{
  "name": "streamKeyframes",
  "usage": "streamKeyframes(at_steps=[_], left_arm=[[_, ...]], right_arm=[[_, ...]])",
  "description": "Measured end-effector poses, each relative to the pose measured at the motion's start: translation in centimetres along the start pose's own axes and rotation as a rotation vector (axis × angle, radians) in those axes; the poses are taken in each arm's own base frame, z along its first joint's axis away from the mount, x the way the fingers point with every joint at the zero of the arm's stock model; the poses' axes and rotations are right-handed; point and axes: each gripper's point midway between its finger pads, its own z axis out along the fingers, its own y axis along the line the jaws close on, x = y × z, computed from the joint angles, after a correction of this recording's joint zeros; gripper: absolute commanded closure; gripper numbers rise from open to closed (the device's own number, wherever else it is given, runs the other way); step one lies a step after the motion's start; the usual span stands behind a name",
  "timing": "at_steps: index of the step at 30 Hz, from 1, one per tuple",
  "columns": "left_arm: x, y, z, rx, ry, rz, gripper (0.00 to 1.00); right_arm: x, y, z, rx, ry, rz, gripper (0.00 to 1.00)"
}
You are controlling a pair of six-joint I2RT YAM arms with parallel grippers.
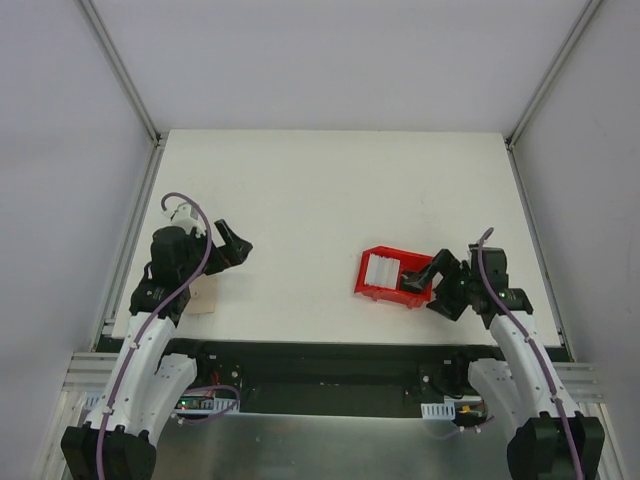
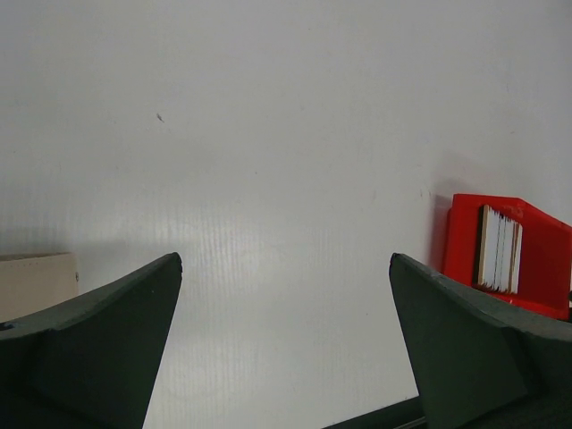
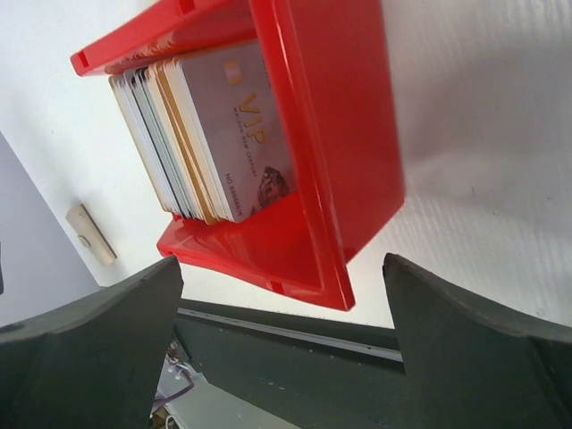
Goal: Put the credit cards into the card holder
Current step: Move the storage box to the center of the board.
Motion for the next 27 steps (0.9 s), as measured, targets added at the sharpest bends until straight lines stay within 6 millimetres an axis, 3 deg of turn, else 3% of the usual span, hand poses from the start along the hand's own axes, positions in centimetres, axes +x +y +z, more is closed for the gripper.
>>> streamKeyframes(at_steps=[12,19,22,27], left_arm=[[1.4,0.8,0.2,-0.027,0.039,-0.040,0.01],[1.8,2.1,0.1,-0.094,0.043,-0.053,0.01],[2.2,3.2,0.0,-0.156,0.053,-0.068,0.01],[3.1,5.6,-0.4,-0.284,0.072,-0.088,0.01]], right_arm=[[-0.3,2.4,1.8,-0.038,-0.012,0.040,0.04],[0.5,3.8,4.2,0.010,0.029,-0.011,0.04],[-0.6,4.9,5.2,0.056,0.036,-0.071,0.04],[-4.4,8.2,7.2,0.095,0.024,-0.230,0.04]])
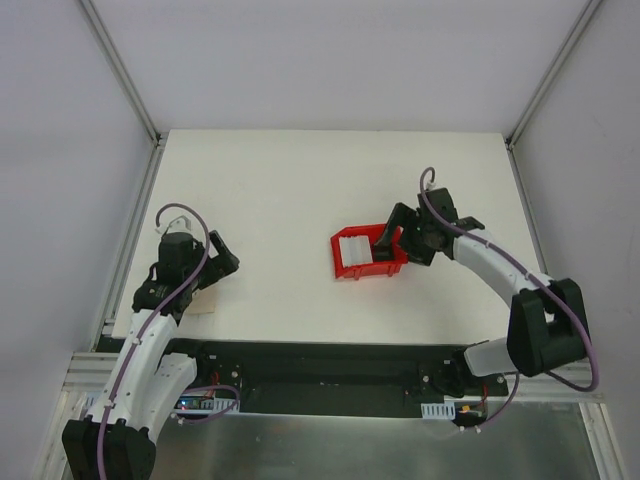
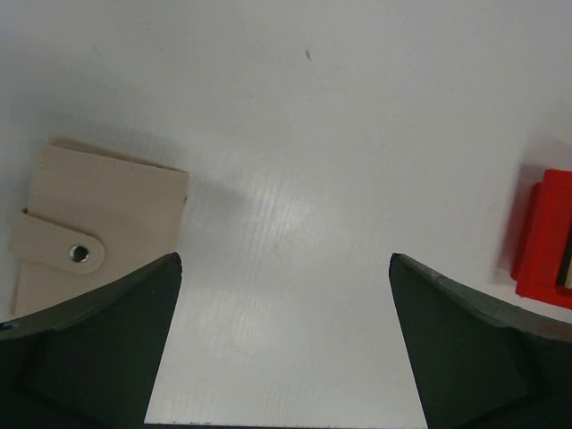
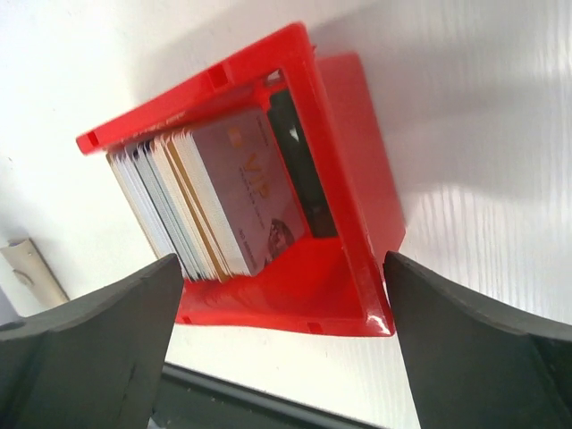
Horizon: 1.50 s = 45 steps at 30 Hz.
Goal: Put the credit cards into the card holder
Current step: Move the storage box to the center of the board, then move the card holder to the center of the board.
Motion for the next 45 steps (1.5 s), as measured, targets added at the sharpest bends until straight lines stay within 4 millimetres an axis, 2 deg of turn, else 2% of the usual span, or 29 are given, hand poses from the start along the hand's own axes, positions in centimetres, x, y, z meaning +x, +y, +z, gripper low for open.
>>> streamKeyframes(at_steps=[3,5,9,13,21,25,30,37,40,43,45], left_arm=[[0.0,1.5,-0.1,-0.081,-0.010,-0.010,0.01],[-0.2,2.4,-0.4,-0.143,-0.022,-0.033,0.01],[-0.8,4.1,-1.0,-0.250,-0.059,-0.087,0.01],[-0.7,5.8,-1.1,-0.353,-0.055,-0.132,0.01],[0.9,9.2,-0.4,-0.525,0.036,-0.226,0.01],[1.6,10.0,0.2,-0.567,0.082,-0.240,0.01],[3.2,9.2,1.8,-0.522,0.195,-0.256,0.01],[4.7,7.1,2.8,-0.366,0.257,-0.274,0.04],[4.9,6.4,3.0,-0.306,0.237,-0.274,0.05],[5.1,6.1,3.1,-0.277,0.220,-0.266,0.06],[5.3,5.2,3.3,-0.242,0.212,-0.244,0.06]], right_arm=[[-1.7,1.2,1.1,-0.001,0.004,-0.084,0.04],[-2.1,1.7,1.8,-0.004,0.017,-0.127,0.04],[-1.7,2.0,3.1,-0.012,0.066,-0.171,0.04],[-1.1,2.6,4.2,-0.029,0.110,-0.197,0.04],[-1.0,4.6,4.6,-0.101,0.155,-0.224,0.04],[-1.1,5.5,4.3,-0.138,0.165,-0.238,0.04],[-1.2,6.1,4.0,-0.164,0.173,-0.263,0.04],[-1.3,5.2,3.6,-0.121,0.165,-0.295,0.04],[-2.0,5.2,1.9,-0.111,0.118,-0.316,0.04],[-2.7,5.9,-0.8,-0.141,0.045,-0.342,0.04],[-2.6,6.2,-2.6,-0.168,0.006,-0.355,0.04]])
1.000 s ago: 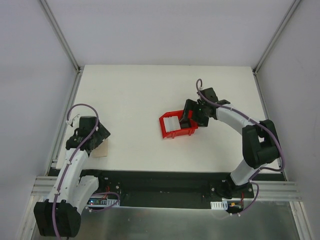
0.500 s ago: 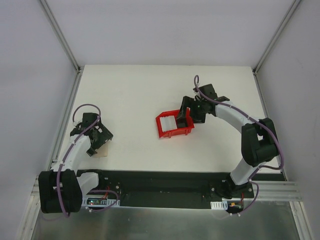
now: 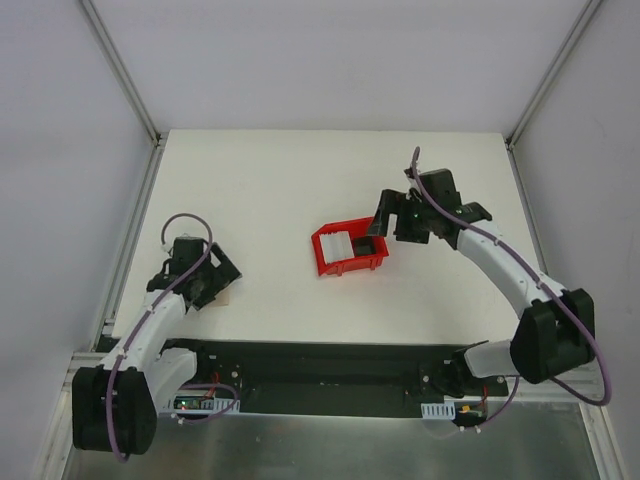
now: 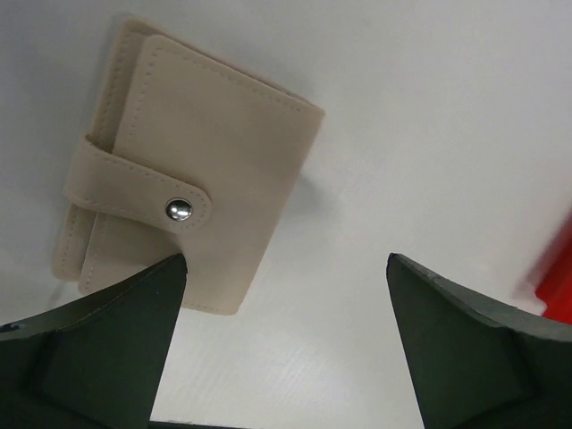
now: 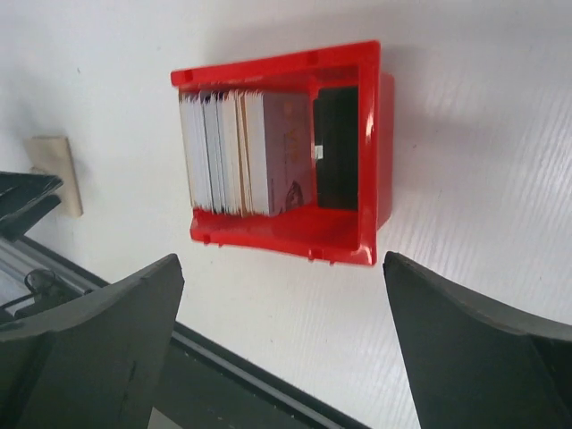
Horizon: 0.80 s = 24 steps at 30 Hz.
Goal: Put the credit cards into the card holder
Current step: Move the card holder to the center of the board.
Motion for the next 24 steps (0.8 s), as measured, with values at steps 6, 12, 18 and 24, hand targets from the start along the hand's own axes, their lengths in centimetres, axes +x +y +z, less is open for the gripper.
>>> streamKeyframes(at_steps=[6,12,18,24], left_arm=[[5.2,-5.6,-0.3,0.177,0.091,0.136,0.06],[9.6,-8.0,-1.4,0.245,0.182,0.160,0.05],[12.5,-8.9,-2.4,0.245,0.252,0.185,0.01],[12.4,-9.2,-2.7,0.230,0.249,0.208,0.01]], right_arm=[[4.4,-0.3,-1.5,-0.017,0.024,0.011,0.04],[11.8,-1.4,-0.9,-0.009,0.154,0.084,0.03],[12.9,1.0,0.4,-0.068,0.173,0.079,0.03],[12.0,1.2,2.9,-0.040,0.201,0.097,0.03]])
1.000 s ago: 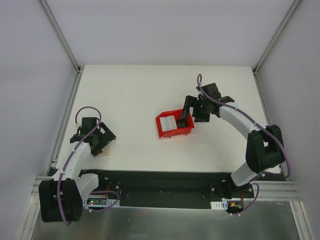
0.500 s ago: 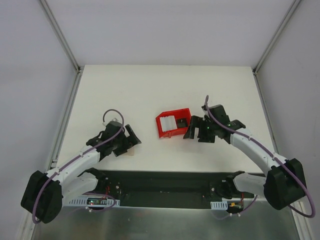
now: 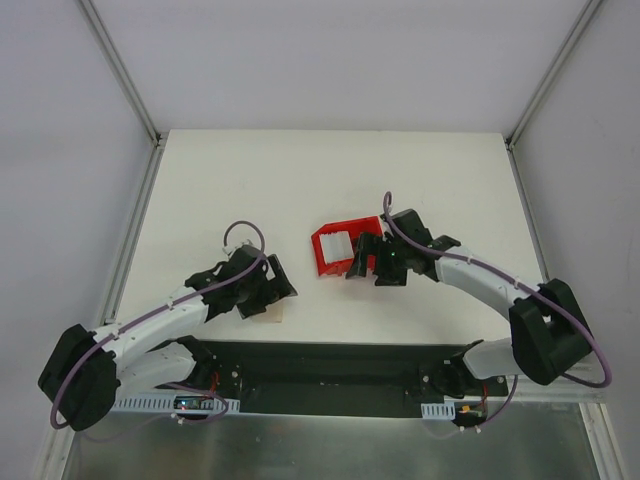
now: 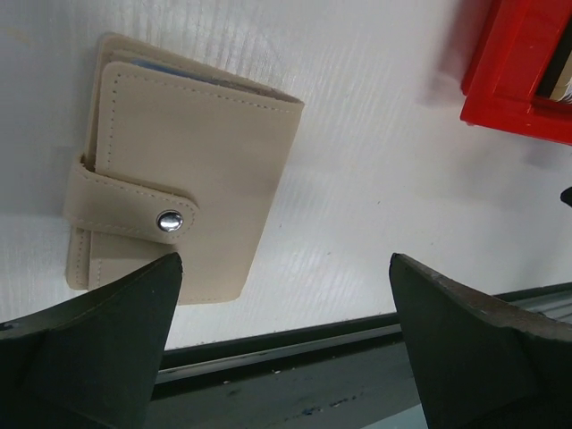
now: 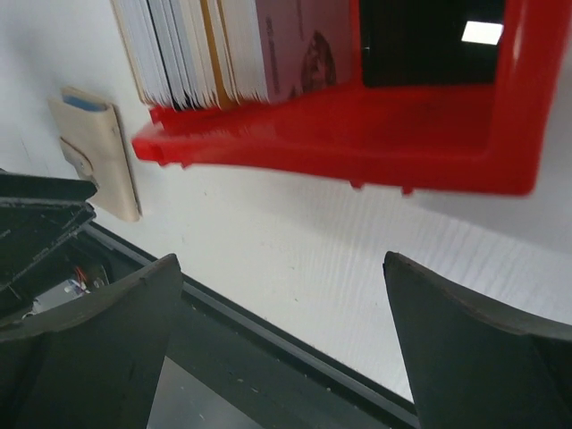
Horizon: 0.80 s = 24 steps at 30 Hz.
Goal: Put the credit cards into the card holder
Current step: Move the card holder to the center of the board, then pick up the card holder from the corner of the board.
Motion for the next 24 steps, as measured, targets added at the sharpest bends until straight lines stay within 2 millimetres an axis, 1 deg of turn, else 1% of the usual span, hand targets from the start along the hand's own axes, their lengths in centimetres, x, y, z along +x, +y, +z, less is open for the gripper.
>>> streamKeyframes(at_steps=[4,7,10,15,17,20,24], left_arm=[[-1.4,0.0,-0.7,-0.012,-0.068,0.050,0.01],[-2.7,0.0,-1.4,-0.027,-0.130,0.095,0.01],[-4.1,0.3,-1.9,-0.052,-0.175,0.122,0.01],[-6.6,2.4,-2.2,-0.120,-0.221,0.090,0.01],[-7.2,3.2,-2.3,-0.140,-0.232,0.082,0.01],[-7.6,4.1,-2.1,-0.170,-0.232,0.087,0.01],[-7.0,4.9,-1.2,-0.194,-0.189,0.112,0.01]], right_arm=[[-1.8,1.4,1.0,-0.020,-0.020,0.009,0.04],[-2.6,2.2,1.6,-0.031,-0.034,0.020,0.04],[-2.8,2.8,2.2,-0.027,-0.043,0.042,0.04],[-2.5,3.7,3.1,-0.010,-0.067,0.077,0.04],[-2.4,4.2,3.6,-0.011,-0.080,0.084,0.04],[-2.4,4.4,4.2,-0.007,-0.088,0.095,0.04],[-3.1,4.3,5.1,0.017,-0.095,0.110,0.04]])
